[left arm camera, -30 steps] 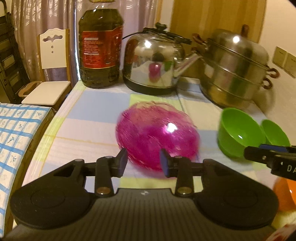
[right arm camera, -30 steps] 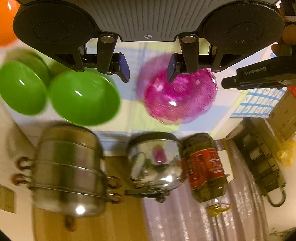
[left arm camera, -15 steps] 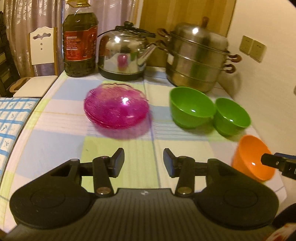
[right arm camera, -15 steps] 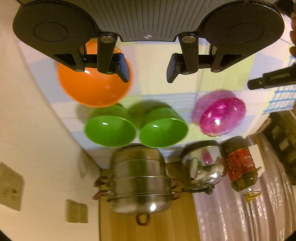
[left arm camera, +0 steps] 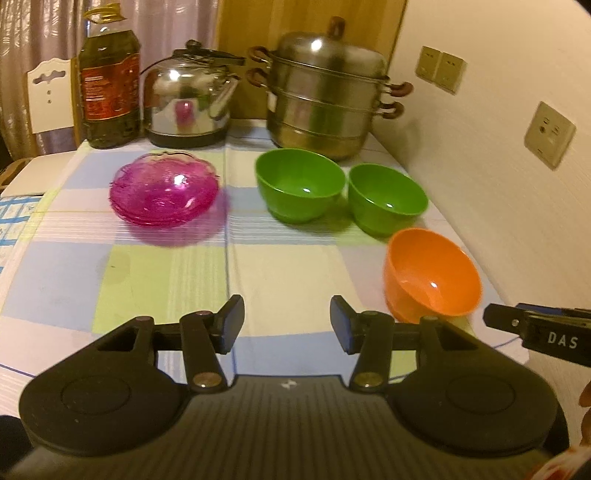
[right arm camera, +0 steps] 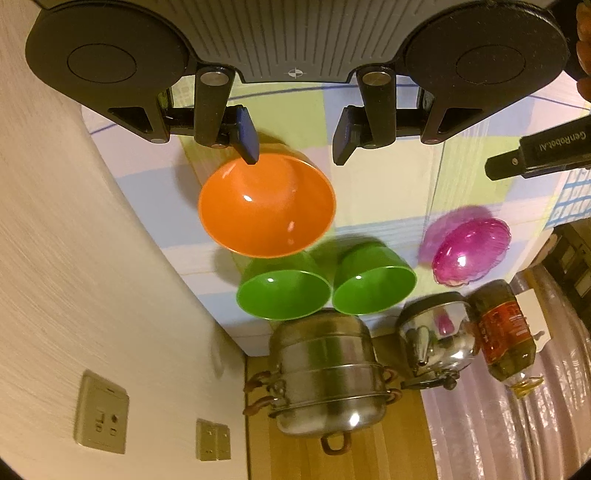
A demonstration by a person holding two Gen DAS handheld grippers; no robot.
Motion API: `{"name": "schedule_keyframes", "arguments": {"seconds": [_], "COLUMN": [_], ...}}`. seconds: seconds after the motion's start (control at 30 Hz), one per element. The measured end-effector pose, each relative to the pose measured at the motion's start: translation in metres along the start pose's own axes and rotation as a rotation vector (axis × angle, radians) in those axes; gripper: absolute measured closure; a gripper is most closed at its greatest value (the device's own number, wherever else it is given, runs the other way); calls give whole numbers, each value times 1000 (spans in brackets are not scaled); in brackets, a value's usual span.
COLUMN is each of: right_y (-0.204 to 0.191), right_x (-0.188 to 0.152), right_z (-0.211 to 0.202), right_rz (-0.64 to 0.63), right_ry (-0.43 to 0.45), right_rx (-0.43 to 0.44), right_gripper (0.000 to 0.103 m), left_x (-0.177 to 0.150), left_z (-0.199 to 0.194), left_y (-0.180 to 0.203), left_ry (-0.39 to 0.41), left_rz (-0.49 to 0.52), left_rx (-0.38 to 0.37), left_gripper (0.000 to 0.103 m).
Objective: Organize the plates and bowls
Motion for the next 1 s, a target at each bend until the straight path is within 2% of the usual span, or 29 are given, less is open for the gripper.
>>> {"name": "schedule_keyframes", "arguments": {"seconds": [0.53, 0.8, 1.0], "right_y": [26, 42, 70], "right_x": [-1, 6, 15], "right_z": [-11, -5, 8], "right_rz": [38, 86, 158], "right_ry": [9, 19, 24], "right_rx": [-14, -18, -37], "right_gripper": [58, 58, 59], "left_x": [-2, 5, 10], "left_z": [3, 21, 42], "left_y": [37, 46, 52], "left_ry": [-14, -38, -67], "left_rz": [40, 18, 4], "left_rx": [-40, -67, -94], "left_gripper": [55, 55, 55]}}
Point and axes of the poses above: each gripper's, at about its wrist camera, not at the fingertips, and z roughly the way its jaws point, y to its right, x to its top, the point moved 2 cm from there along z, roughly the way its jaws point, and after that the axes turned 7 degrees about -z, right-handed, at the moved point
